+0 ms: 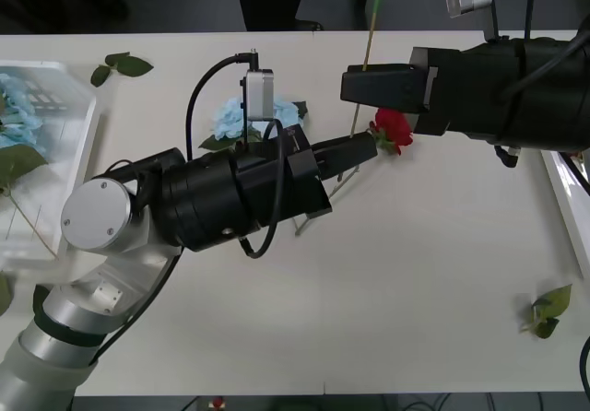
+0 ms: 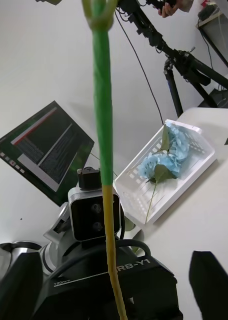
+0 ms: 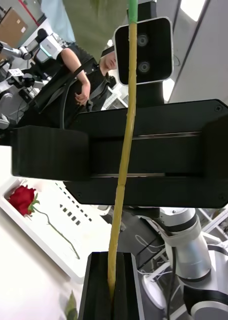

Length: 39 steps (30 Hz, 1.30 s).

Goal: Place the red flowers into the right box and the blue flowers into the left box. If a person shows an open palm, hand one flower to the person first, then continue sorting.

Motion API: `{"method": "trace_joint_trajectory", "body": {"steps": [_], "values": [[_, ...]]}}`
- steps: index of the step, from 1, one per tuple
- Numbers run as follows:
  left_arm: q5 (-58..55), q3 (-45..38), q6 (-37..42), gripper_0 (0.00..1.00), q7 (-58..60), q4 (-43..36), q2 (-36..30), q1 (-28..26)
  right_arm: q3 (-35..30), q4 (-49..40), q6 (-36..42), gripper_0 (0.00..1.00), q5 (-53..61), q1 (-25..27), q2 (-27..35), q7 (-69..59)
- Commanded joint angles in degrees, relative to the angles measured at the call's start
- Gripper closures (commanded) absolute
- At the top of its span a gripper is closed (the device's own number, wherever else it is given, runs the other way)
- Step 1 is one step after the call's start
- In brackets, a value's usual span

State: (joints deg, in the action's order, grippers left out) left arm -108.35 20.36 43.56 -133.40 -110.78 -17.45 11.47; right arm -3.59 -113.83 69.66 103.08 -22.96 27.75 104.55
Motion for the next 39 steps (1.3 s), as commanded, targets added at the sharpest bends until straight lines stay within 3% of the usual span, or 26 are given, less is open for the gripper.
{"method": "trace_joint_trajectory", "body": {"steps": [1,13,18,27,34,39], "values": [[1.38,-1.47,-0.32,1.0,2.44,-1.99,-1.98,1.45,-0.19,-1.04,-0.05,0.0,0.72,-0.95,1.34,1.71],[14.57,-21.68,15.59,1.0,27.75,-2.07,-7.69,3.56,-0.19,-1.04,-0.05,0.0,0.72,-0.95,1.34,1.71],[23.09,-33.72,22.1,1.0,35.75,-2.07,-10.5,3.56,-0.28,-0.42,-3.65,0.0,1.6,0.72,5.91,1.27],[47.35,-49.81,33.52,1.0,39.62,-1.99,-14.11,3.48,3.06,-0.34,-4.79,0.0,-13.87,1.16,12.68,-18.59],[60.27,-55.43,30.27,1.0,39.97,-1.99,-17.36,-4.26,8.51,-0.34,-4.44,0.0,-28.2,0.55,15.85,-39.51],[65.19,-58.24,25.35,1.0,40.41,-1.64,-18.59,-11.03,12.29,-0.34,3.29,0.0,-39.97,-2.79,15.41,-56.29]]}}
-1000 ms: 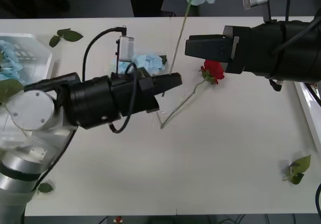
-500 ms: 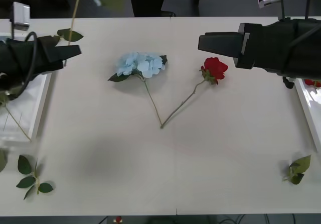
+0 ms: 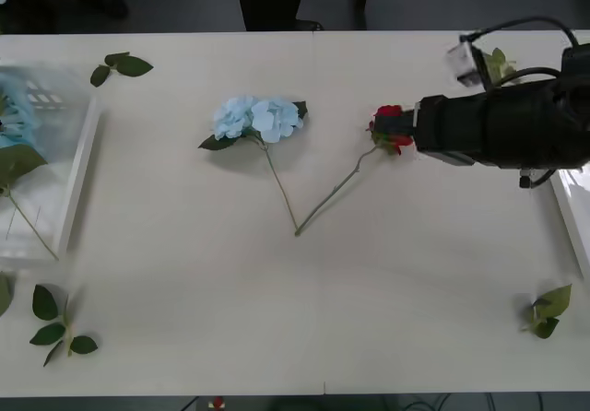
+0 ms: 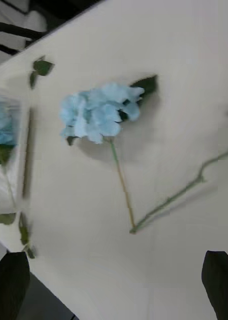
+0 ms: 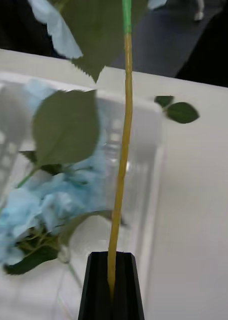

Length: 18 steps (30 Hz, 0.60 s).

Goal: Place the red flowers into the right box and the blue flowers into the left box. If a person shows an open palm, hand one flower to the person first, then continue sorting.

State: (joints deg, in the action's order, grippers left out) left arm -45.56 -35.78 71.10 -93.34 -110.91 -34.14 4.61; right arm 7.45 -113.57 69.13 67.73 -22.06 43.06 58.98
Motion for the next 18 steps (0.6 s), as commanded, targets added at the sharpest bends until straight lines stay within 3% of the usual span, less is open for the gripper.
{"method": "trace_joint_trajectory", "body": {"steps": [1,8,18], "values": [[2.93,-2.46,-2.72,1.0,0.44,-1.24,-1.9,-4.96,1.78,-0.6,5.49,0.0,-6.12,-4.4,-0.25,-13.28],[3.37,-3.51,-8.88,1.0,-0.44,6.58,-2.08,-6.72,3.89,2.83,16.74,0.0,-14.3,-9.5,-4.56,-26.03],[3.64,0.44,-18.02,1.0,-1.05,17.57,-2.16,-5.13,14.7,14.43,17.09,0.0,-28.98,-18.2,-10.36,-33.58]]}}
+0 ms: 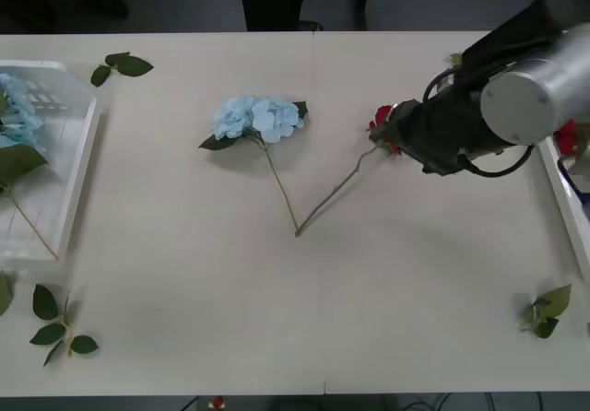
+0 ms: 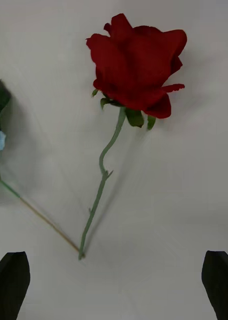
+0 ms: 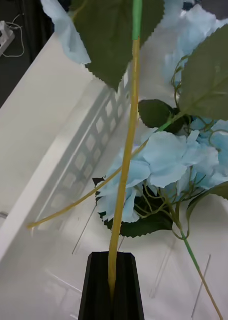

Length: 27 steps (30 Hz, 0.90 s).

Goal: Place the red flowers into the right box and the blue flowers into the left box. If a person shows an open palm, hand one flower to the person first, then continue sorting.

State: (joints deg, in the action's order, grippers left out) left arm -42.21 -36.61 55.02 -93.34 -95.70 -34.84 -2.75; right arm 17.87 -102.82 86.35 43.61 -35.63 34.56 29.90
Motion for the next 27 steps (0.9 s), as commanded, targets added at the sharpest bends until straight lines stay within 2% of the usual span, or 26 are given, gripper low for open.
{"method": "trace_joint_trajectory", "body": {"steps": [1,5,12,15,21,24,27], "values": [[0.37,1.72,-2.73,1.0,-1.05,3.33,-1.46,2.48,5.86,5.44,-0.39,0.0,-7.13,-5.68,-2.48,-4.76],[0.37,3.03,-3.96,1.0,-0.7,4.21,-1.46,2.57,9.2,12.82,-2.59,0.0,-11.18,-8.31,-5.29,-5.55],[0.29,3.56,-4.04,1.0,-0.79,4.21,-1.55,2.57,9.99,21.26,-6.55,0.0,-15.75,-9.89,-9.86,-5.64],[-0.94,3.83,-3.96,0.95,-0.79,4.21,-1.72,2.57,10.08,23.28,-8.39,0.0,-16.8,-9.89,-11.09,-5.47],[-4.46,3.74,-0.27,0.65,-1.23,3.86,-3.13,2.57,10.96,27.24,-11.29,0.0,-19.88,-9.89,-13.64,-5.38],[-6.74,3.3,3.07,0.44,-1.49,2.63,-4.36,2.39,11.05,29.17,-12.26,0.0,-21.46,-9.89,-15.05,-5.2],[-9.21,2.95,6.85,0.28,-1.4,0.78,-5.77,2.48,11.31,30.4,-12.96,0.0,-22.6,-9.89,-15.93,-5.2]]}}
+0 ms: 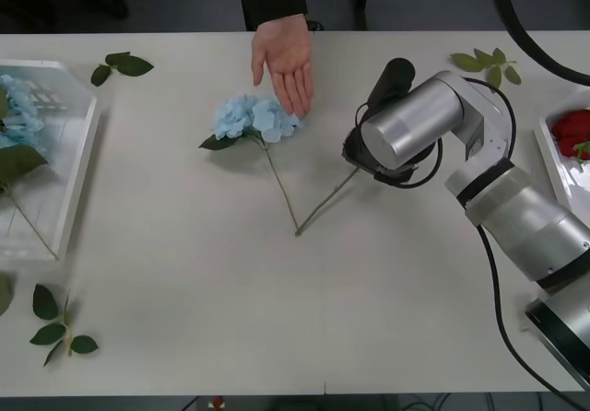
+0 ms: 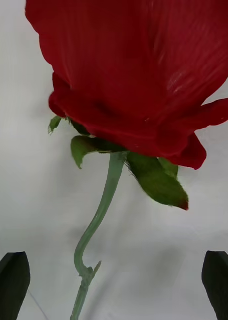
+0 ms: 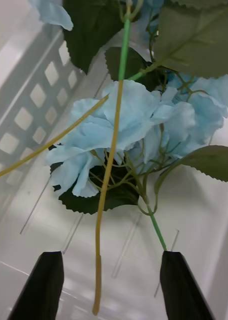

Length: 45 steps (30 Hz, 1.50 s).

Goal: Place the red flowers into the right box and the blue flowers into the left box. If a person shows an open palm, hand one flower to the person first, then continue sorting.

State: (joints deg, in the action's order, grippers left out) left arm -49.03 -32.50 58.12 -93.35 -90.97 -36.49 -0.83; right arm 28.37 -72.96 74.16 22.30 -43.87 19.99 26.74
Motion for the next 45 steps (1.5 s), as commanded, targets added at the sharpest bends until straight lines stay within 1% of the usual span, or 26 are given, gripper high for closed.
{"method": "trace_joint_trajectory", "body": {"steps": [1,4,8,9,10,11,12,13,14,15,16,17,26,30,34,39,40,43,45], "values": [[-3.35,-1.42,5.16,0.21,-1.22,-5.01,-4.65,0.56,1.33,0.98,-1.03,0.0,-1.82,-1.65,-1.62,-2.22],[-5.02,-1.78,8.33,0.1,-0.87,-7.64,-5.61,0.56,2.56,1.95,-1.74,0.0,-2.96,-1.65,-2.06,-2.49],[-5.46,-2.21,10.88,0.02,-0.34,-9.93,-5.88,0.74,2.83,2.83,-2.26,0.0,-3.23,-1.65,-2.5,-2.57],[-5.63,-2.3,11.32,0.01,-0.17,-10.19,-5.88,0.83,2.91,2.74,-2.26,0.02,-3.32,-1.65,-2.59,-2.57],[-5.99,-2.3,11.32,0.01,-0.08,-10.28,-5.79,0.83,3.27,2.74,-2.26,0.12,-3.49,-1.65,-2.59,-2.57],[-6.16,-2.3,11.32,0.01,-0.08,-10.28,-5.88,0.83,3.53,2.83,-2.26,0.19,-3.67,-1.65,-2.59,-2.57],[-6.34,-2.3,11.32,0.0,-0.08,-10.37,-5.79,0.91,4.41,2.83,-2.35,0.38,-4.02,-1.65,-2.59,-2.66],[-6.25,-2.39,11.32,0.0,-0.08,-10.28,-5.88,0.91,4.58,2.83,-2.35,0.5,-4.2,-1.65,-2.59,-2.75],[-6.51,-2.3,11.32,0.01,-0.08,-10.28,-5.79,0.91,4.67,2.91,-2.35,0.78,-4.28,-1.56,-2.59,-2.84],[-6.51,-2.39,11.32,0.01,-0.17,-10.28,-5.79,0.91,4.67,3.0,-2.26,0.91,-4.28,-1.56,-2.59,-2.92],[-6.34,-2.39,11.32,0.01,-0.17,-10.28,-5.88,0.91,4.67,3.18,-2.35,0.98,-4.28,-1.56,-2.59,-2.92],[-6.25,-2.3,11.32,0.01,-0.17,-10.28,-5.79,0.91,4.67,3.18,-2.26,1.0,-4.46,-1.56,-2.59,-2.92],[-5.46,-2.48,11.32,0.01,-0.17,-10.37,-5.79,0.83,4.67,3.09,-2.35,1.0,-4.99,-1.56,-1.97,-2.49],[-5.46,-2.48,11.32,0.01,-0.17,-10.28,-5.79,0.91,4.76,0.8,-2.09,1.0,-4.72,-1.56,0.31,-1.61],[-5.37,-2.57,11.32,0.0,-0.17,-10.28,-5.88,0.91,4.76,-7.11,-1.12,1.0,-3.4,-0.86,6.11,3.4],[-5.02,-2.57,11.32,0.0,-0.17,-10.28,-5.79,0.91,2.56,-19.06,-3.06,1.0,-2.09,1.95,13.06,10.35],[-4.93,-2.65,11.23,0.0,-0.17,-10.28,-5.79,0.91,0.81,-23.1,-4.46,1.0,-2.26,3.18,14.64,12.63],[-4.67,-2.65,11.32,0.0,-0.17,-10.28,-5.79,0.91,-3.24,-29.17,-9.03,1.0,-2.96,6.43,16.57,17.47],[-4.49,-2.65,11.32,0.0,-0.17,-10.28,-5.79,0.91,-6.23,-32.16,-14.48,1.0,-2.88,8.89,17.1,22.3]]}}
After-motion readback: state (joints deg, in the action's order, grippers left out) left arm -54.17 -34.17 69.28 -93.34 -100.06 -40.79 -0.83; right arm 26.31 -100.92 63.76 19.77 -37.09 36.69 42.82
